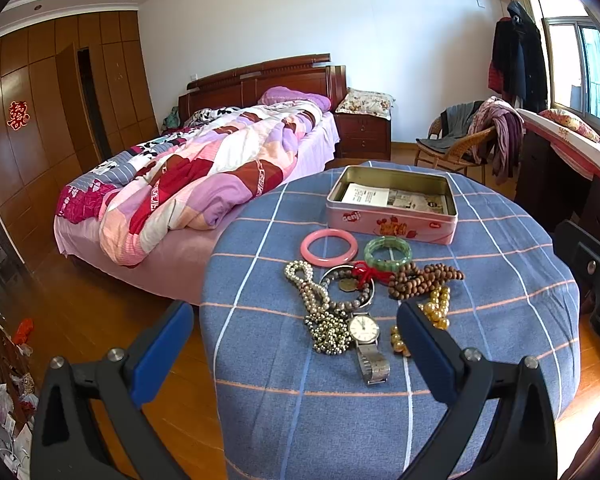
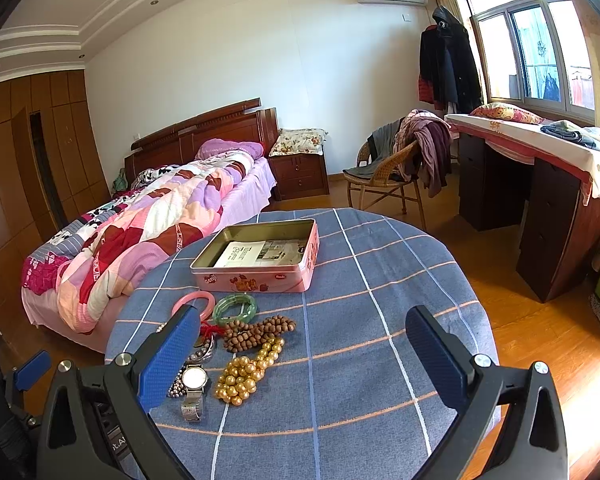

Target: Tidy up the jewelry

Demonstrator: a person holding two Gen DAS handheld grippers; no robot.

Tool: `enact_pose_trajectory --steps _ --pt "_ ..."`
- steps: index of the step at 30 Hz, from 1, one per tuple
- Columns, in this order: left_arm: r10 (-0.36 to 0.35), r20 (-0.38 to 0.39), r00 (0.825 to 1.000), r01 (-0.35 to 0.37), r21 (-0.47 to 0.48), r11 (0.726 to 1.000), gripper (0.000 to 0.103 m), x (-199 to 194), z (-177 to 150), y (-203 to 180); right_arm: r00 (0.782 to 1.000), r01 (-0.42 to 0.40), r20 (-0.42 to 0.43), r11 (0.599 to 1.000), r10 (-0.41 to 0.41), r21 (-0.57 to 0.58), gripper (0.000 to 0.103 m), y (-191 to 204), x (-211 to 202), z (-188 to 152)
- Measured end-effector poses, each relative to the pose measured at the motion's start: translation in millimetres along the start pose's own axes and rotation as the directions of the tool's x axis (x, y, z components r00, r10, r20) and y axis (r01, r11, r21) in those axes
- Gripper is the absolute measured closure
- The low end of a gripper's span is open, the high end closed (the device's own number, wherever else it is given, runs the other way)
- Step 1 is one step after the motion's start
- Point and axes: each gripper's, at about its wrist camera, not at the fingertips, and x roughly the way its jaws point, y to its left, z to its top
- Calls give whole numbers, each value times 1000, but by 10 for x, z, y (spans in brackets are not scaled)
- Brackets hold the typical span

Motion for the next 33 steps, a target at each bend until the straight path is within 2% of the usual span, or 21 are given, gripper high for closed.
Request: enact_pose_trajectory --steps 33 --pt "-1 1 1000 1 0 1000 0 6 1 -10 1000 0 -4 1000 0 5 1 15 1 -6"
